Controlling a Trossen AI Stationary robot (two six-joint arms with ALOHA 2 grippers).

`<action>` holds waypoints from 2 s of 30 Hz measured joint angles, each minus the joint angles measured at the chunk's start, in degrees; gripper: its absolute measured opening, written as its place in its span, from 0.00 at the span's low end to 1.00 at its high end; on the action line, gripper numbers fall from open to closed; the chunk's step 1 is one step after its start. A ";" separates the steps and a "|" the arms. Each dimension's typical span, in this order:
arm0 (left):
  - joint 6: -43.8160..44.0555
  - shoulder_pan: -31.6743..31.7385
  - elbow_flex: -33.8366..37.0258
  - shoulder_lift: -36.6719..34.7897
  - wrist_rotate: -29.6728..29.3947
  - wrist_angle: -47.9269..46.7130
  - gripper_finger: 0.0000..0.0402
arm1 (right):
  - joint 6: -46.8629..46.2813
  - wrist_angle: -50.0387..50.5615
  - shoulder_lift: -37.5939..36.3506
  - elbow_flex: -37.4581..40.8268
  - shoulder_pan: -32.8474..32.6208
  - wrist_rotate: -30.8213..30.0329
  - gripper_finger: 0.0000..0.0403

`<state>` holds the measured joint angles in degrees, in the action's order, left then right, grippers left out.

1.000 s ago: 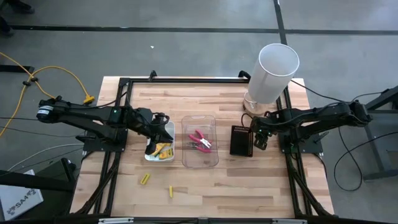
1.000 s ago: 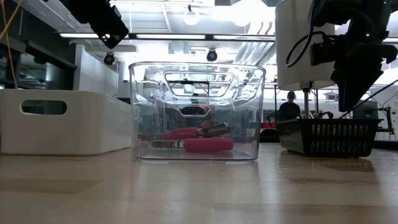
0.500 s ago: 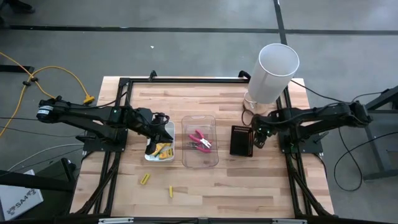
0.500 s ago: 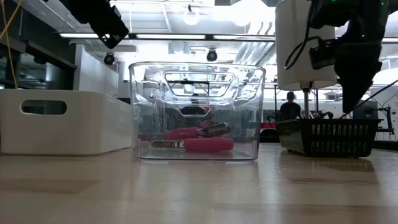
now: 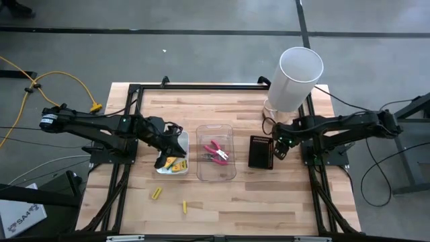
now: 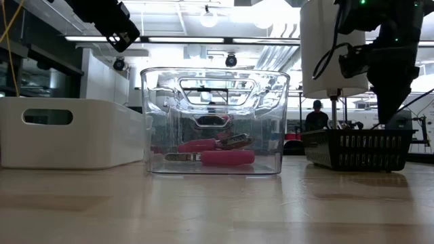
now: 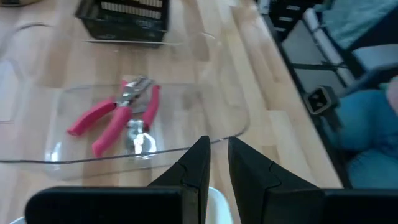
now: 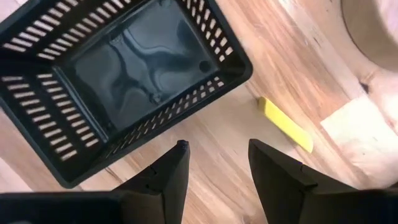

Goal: Pick & Place School Supplies
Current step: Put the yellow eraser into the black basket

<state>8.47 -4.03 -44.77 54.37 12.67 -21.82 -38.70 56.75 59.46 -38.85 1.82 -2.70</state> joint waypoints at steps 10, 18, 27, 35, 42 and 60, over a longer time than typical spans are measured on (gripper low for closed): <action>-0.07 -1.12 0.00 0.00 0.76 0.00 0.13 | 1.40 -3.80 0.00 0.00 -0.59 -2.32 0.39; -1.14 -3.91 0.00 -0.01 0.78 0.00 0.13 | -2.63 1.51 0.00 0.00 -0.58 -3.72 0.39; -1.18 -5.16 0.00 -0.01 0.72 0.00 0.13 | -7.64 4.86 0.01 0.20 -0.58 -7.48 0.39; -2.67 -5.16 0.00 0.00 0.65 0.16 0.13 | -9.57 1.38 2.58 3.20 -0.58 -7.86 0.39; -2.60 -5.56 -0.02 0.00 0.63 0.46 0.13 | -11.28 1.11 5.78 4.20 -0.58 -10.37 0.39; -2.45 -6.43 -0.02 0.00 0.62 1.13 0.13 | -5.29 1.08 9.16 2.85 -0.58 -7.31 0.39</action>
<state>6.02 -10.46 -44.80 54.37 13.29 -20.70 -44.00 57.84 68.62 -36.00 1.23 -10.01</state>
